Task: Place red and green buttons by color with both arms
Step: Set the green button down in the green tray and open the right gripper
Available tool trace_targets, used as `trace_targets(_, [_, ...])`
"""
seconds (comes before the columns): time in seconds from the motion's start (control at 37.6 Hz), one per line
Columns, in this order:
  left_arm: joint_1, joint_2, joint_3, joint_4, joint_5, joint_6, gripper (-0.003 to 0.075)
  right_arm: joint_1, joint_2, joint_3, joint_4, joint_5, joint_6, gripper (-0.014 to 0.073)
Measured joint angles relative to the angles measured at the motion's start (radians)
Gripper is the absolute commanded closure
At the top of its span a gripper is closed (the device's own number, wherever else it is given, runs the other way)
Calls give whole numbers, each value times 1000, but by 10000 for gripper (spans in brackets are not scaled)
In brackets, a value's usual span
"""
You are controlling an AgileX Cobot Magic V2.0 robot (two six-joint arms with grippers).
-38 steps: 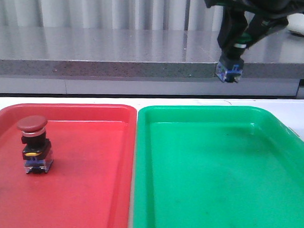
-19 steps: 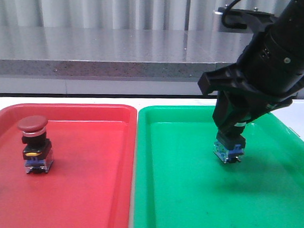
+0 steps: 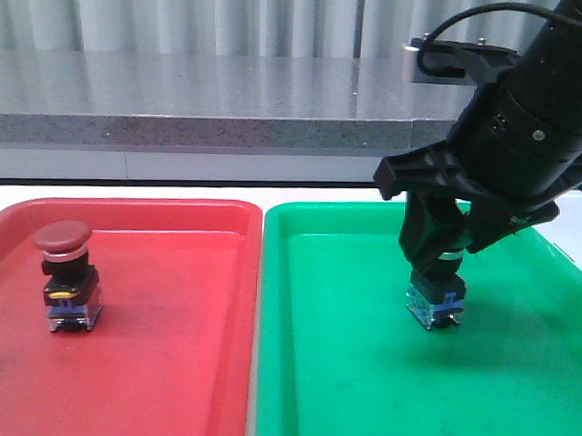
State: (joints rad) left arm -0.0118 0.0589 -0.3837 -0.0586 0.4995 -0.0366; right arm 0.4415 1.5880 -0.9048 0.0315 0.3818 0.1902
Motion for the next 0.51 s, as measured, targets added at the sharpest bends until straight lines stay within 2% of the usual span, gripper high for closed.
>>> trace_targets(0.19, [0,0,0,0,0,0,740,0,-77,2,2,11,0,23])
trace_targets(0.29, [0,0,0,0,0,0,740,0,-166,2,2,11,0,94])
trace_targets(0.35, [0,0,0,0,0,0,740,0,-206,-5,2,13,0,179])
trace_targets(0.51, [0,0,0,0,0,0,740,-21,-295,-49,2,25,0,535])
